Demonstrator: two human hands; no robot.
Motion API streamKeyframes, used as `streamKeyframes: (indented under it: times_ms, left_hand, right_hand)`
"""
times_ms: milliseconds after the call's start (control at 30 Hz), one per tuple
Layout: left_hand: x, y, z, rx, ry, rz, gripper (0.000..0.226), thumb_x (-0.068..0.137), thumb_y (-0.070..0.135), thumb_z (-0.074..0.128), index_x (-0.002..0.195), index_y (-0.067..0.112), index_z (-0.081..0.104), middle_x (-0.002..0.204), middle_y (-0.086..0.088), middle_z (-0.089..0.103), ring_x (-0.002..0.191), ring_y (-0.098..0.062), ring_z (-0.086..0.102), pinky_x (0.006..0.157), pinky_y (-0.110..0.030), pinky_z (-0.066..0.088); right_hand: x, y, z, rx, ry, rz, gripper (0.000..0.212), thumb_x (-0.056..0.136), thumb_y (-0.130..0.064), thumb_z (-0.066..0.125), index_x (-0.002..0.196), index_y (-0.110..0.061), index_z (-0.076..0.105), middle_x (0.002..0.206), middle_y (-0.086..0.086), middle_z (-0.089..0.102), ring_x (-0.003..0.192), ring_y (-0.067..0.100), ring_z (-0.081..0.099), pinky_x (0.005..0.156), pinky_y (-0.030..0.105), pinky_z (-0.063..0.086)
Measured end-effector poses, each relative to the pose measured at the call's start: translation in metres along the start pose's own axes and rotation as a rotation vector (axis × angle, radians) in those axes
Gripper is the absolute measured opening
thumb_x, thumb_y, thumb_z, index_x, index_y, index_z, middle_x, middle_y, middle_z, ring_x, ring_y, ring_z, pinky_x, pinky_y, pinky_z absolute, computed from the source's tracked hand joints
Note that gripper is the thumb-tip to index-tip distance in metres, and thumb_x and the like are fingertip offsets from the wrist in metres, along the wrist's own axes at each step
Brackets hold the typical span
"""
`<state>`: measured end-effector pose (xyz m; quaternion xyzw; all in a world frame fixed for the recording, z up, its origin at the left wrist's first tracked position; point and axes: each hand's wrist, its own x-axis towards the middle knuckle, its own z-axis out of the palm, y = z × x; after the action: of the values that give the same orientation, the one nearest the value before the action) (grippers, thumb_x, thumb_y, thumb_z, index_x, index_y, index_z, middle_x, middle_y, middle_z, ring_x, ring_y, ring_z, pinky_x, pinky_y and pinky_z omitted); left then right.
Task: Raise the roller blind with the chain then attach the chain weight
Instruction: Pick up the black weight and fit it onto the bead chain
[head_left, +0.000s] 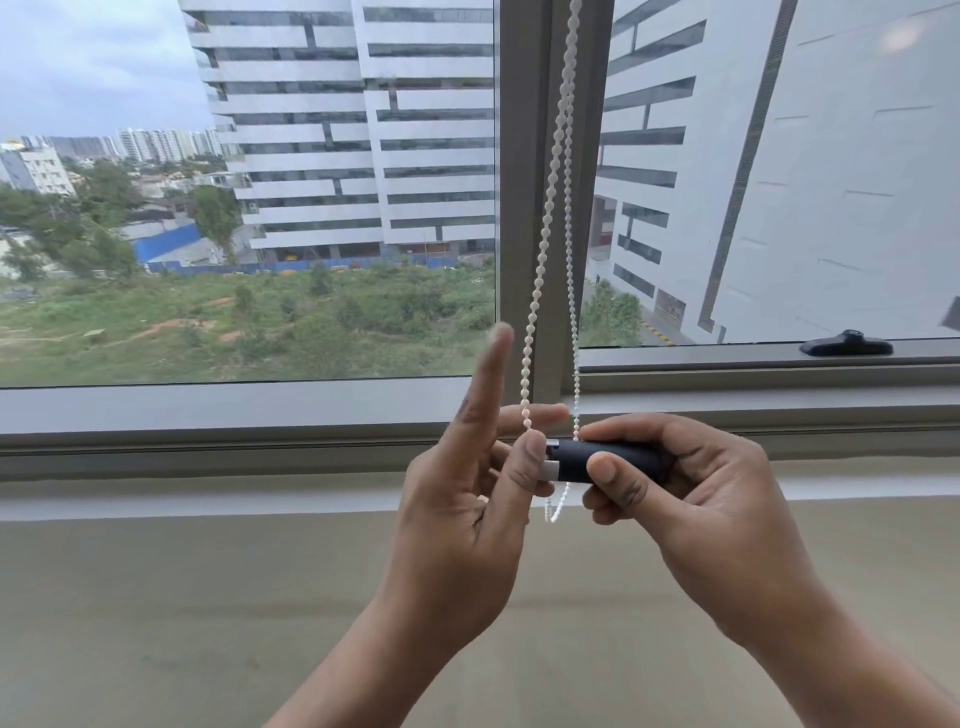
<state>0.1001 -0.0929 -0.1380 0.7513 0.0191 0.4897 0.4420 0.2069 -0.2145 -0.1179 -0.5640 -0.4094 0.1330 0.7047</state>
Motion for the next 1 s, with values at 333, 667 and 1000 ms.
streamKeyframes:
  times_ms: [333,667,1000]
  left_hand:
    - [0.004,-0.001,-0.008,0.06,-0.033,-0.029,0.036,0.07,0.008,0.083,0.103,0.018,0.075,0.096,0.006,0.073,0.077,-0.013,0.073,0.071,-0.022,0.059]
    - [0.007,0.005,-0.014,-0.018,-0.031,-0.057,0.029,0.069,0.018,0.085,0.096,0.023,0.076,0.094,0.003,0.076,0.075,-0.021,0.071,0.07,-0.024,0.058]
    - [0.007,0.001,-0.015,-0.108,-0.002,-0.125,0.034,0.064,0.023,0.086,0.097,0.022,0.078,0.093,-0.003,0.079,0.075,-0.037,0.071,0.073,-0.04,0.062]
  right_hand:
    - [-0.003,-0.004,-0.003,0.01,0.005,-0.001,0.018,0.067,-0.015,0.073,0.085,-0.014,0.075,0.072,0.018,0.073,0.055,0.022,0.066,0.058,0.024,0.056]
    - [0.0,-0.011,-0.011,-0.099,-0.071,-0.137,0.023,0.067,-0.01,0.077,0.089,-0.016,0.076,0.088,0.003,0.078,0.078,0.016,0.073,0.075,0.023,0.056]
    - [0.006,-0.01,-0.014,-0.113,-0.148,-0.206,0.033,0.067,0.003,0.08,0.093,-0.016,0.074,0.094,0.001,0.078,0.092,0.021,0.073,0.085,0.027,0.055]
